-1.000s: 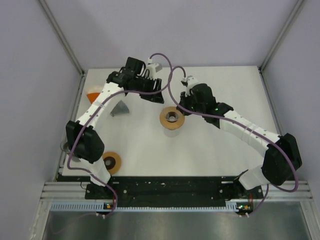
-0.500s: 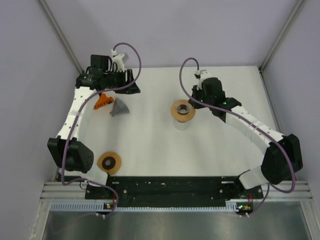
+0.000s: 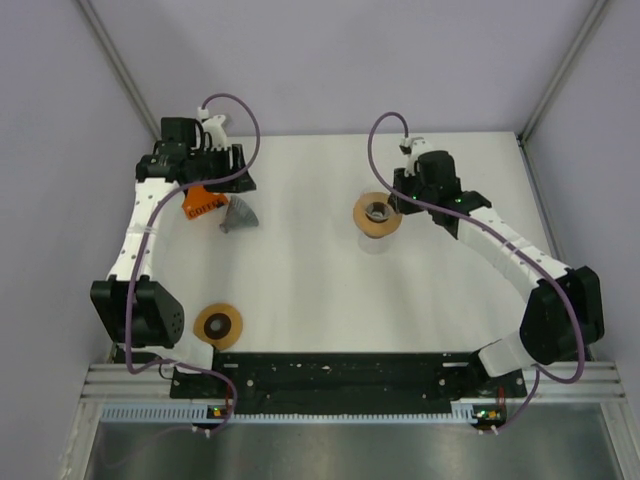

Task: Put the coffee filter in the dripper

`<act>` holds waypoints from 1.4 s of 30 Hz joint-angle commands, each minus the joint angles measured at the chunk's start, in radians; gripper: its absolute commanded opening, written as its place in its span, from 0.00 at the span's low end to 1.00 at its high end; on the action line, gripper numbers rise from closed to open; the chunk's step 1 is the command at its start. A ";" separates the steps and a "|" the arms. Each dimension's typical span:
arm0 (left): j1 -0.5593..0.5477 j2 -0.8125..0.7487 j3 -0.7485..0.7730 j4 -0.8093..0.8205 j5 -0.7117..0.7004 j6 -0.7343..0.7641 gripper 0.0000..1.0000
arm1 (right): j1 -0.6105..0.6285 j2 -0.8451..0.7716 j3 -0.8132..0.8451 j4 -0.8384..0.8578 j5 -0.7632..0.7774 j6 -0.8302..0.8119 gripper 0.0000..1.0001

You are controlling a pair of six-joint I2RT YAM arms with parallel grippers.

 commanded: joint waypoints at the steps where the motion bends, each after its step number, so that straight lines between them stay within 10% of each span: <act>1: 0.016 -0.012 0.042 0.025 -0.097 0.048 0.61 | -0.007 0.026 0.026 -0.150 -0.021 -0.058 0.31; 9: 0.014 0.118 0.148 0.133 -0.379 -0.067 0.61 | -0.007 -0.013 0.163 -0.214 -0.040 -0.102 0.52; 25: 0.151 0.215 0.243 0.173 -0.709 -0.282 0.70 | -0.007 -0.073 0.230 -0.246 -0.096 -0.115 0.56; 42: 0.260 0.359 0.248 0.110 -0.699 -0.271 0.57 | -0.006 -0.182 0.071 -0.210 -0.113 -0.156 0.56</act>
